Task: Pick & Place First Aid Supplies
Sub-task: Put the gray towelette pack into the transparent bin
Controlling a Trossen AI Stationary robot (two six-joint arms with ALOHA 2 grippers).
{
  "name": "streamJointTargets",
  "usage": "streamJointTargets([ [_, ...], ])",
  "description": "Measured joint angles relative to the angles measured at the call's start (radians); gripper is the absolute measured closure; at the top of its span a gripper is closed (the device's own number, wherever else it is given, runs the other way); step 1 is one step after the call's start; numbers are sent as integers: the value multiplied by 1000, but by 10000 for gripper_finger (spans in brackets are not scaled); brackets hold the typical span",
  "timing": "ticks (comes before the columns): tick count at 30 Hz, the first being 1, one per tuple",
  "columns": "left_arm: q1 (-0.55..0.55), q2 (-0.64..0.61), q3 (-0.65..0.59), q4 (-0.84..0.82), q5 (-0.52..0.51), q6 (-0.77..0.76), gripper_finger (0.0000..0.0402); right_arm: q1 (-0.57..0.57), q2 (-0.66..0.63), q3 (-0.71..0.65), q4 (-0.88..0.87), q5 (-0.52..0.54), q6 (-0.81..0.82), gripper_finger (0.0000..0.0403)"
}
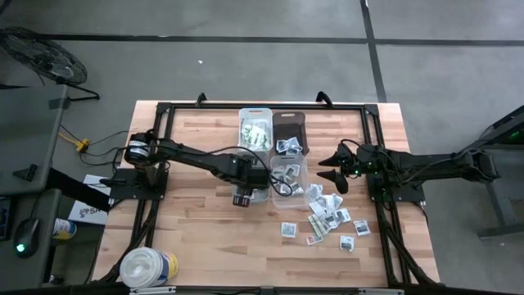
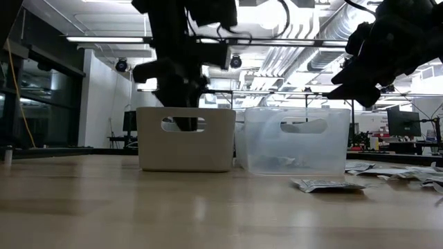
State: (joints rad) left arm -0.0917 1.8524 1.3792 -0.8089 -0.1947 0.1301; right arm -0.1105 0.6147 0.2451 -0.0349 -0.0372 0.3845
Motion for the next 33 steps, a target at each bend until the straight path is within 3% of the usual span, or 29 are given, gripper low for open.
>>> streamJointTargets([
  [9,-41,-117,0,49,-93,73,243,0,0,0,0,0,0,181],
  [22,-202,-157,1,340,-70,246,243,0,0,0,0,0,0,181],
  [33,-345,-132,2,347,-19,367,243,0,0,0,0,0,0,181],
])
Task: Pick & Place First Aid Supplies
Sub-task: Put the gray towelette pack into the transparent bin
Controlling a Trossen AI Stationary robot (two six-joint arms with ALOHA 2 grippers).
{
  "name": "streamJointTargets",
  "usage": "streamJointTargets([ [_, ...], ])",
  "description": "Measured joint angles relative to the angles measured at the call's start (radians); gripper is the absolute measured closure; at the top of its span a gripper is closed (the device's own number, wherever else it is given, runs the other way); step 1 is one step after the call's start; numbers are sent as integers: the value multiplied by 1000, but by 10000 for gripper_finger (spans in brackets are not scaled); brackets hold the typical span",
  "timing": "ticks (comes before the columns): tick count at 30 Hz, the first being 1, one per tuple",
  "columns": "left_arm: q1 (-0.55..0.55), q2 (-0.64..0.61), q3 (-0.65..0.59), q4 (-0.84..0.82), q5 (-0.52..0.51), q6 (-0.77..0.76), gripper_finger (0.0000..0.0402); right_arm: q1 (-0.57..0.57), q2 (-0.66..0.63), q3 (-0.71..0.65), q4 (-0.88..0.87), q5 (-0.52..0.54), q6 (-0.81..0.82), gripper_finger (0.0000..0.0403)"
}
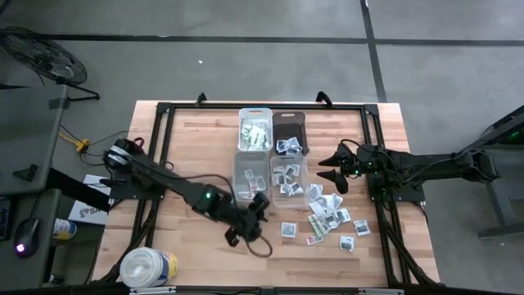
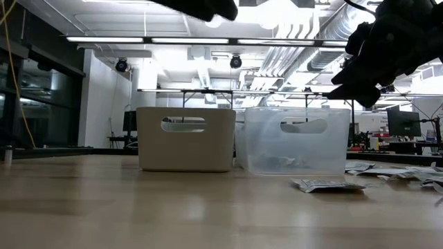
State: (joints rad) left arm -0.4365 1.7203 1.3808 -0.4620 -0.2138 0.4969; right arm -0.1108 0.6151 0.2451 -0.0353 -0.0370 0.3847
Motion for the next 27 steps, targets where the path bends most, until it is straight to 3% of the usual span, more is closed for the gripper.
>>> streamJointTargets([
  [9,-45,138,4,147,99,82,243,0,0,0,0,0,0,181],
  [18,3,272,133,147,74,-105,243,0,0,0,-1,0,0,181],
  [27,46,384,224,150,98,-106,243,0,0,0,0,0,0,181],
])
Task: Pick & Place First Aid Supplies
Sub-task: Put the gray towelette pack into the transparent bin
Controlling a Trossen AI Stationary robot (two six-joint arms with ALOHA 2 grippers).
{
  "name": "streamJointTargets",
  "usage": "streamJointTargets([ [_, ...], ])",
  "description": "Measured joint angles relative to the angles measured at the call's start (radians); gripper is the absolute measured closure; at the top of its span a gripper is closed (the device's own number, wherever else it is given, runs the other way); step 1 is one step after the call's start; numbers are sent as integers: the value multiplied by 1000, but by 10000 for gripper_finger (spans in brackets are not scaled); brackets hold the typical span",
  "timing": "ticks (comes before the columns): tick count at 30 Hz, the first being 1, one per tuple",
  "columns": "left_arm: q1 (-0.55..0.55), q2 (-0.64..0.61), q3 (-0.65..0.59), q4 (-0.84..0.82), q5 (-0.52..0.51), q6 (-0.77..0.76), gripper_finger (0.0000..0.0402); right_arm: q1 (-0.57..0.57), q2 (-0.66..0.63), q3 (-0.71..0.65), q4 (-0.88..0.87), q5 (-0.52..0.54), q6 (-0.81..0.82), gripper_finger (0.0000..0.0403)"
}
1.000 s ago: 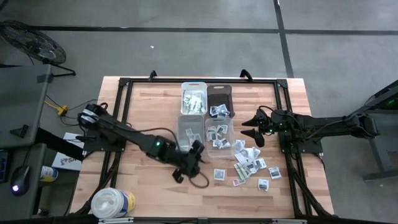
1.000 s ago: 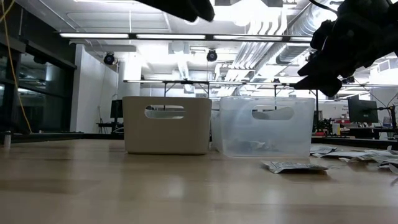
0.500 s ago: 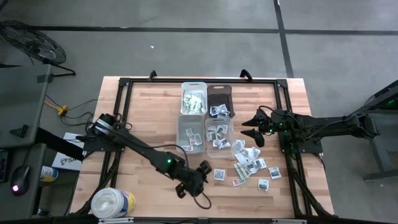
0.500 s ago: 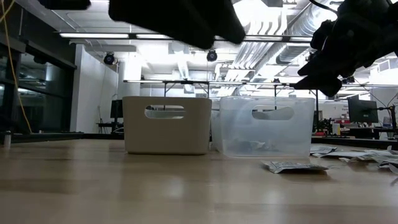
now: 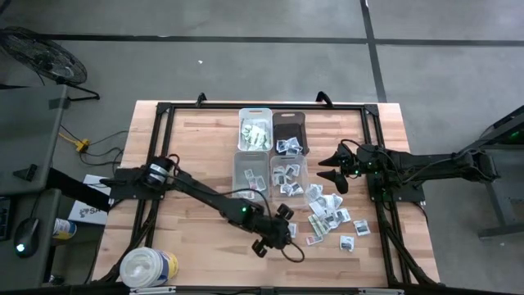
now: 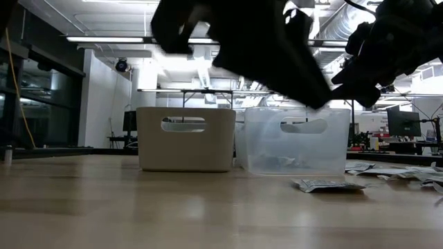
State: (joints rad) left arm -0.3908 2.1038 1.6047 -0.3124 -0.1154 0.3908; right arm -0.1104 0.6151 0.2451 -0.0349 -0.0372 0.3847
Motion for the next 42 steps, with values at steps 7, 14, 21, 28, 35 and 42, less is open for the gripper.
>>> streamJointTargets([
  [7,11,59,7,9,-41,5,243,0,0,0,0,0,0,181],
  [14,12,87,8,40,-100,5,243,0,0,0,1,0,0,181],
  [21,25,103,8,39,-95,5,243,0,0,0,1,0,0,181],
  [28,26,124,5,47,-26,-2,243,0,0,0,1,0,0,181],
  [35,24,157,12,94,-3,-8,243,0,0,0,2,0,0,181],
  [42,25,180,13,63,21,-63,246,0,0,0,2,0,0,181],
])
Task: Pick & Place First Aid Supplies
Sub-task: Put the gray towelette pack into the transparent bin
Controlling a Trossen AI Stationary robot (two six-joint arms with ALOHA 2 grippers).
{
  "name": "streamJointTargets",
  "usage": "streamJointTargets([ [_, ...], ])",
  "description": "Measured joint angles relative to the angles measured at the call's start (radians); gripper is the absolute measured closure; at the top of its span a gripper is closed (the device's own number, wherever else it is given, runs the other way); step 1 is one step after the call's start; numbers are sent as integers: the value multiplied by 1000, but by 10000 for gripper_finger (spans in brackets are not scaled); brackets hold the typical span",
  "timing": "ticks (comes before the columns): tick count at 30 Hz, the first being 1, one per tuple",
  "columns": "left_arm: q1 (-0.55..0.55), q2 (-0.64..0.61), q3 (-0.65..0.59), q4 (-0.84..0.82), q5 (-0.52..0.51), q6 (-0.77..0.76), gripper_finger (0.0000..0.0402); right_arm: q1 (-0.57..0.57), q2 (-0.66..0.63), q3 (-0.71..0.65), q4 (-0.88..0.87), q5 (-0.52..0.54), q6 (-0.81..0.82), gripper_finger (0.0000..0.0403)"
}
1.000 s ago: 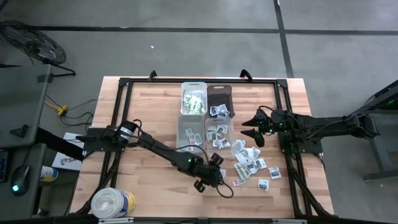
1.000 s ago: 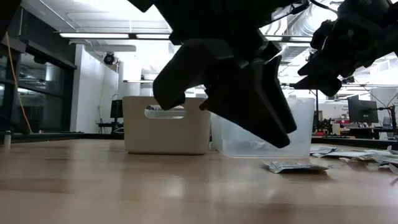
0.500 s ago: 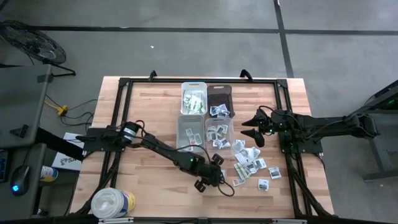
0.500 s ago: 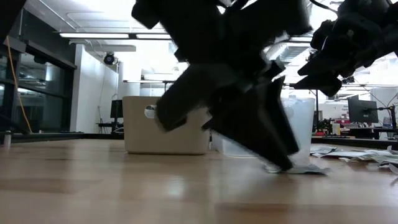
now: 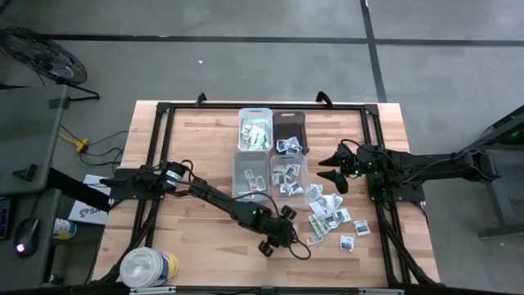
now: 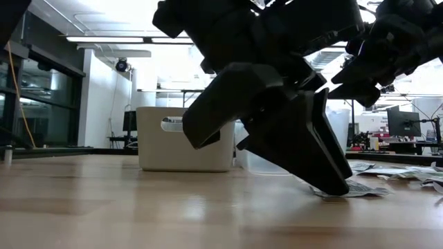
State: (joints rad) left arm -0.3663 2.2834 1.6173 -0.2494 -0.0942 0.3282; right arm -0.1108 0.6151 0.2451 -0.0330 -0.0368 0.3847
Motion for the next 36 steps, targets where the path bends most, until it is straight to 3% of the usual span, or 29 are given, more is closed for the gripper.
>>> streamJointTargets([
  [7,2,44,1,-32,76,-96,302,0,0,0,0,0,0,181],
  [14,0,45,1,-52,87,-123,352,0,0,0,-1,0,0,181],
  [22,0,45,1,-52,118,-98,359,0,0,0,-1,0,0,181],
  [30,-7,45,1,-53,113,-99,329,0,0,0,-1,0,0,181],
  [36,-8,45,0,-53,108,-116,388,0,0,0,-1,0,0,181],
])
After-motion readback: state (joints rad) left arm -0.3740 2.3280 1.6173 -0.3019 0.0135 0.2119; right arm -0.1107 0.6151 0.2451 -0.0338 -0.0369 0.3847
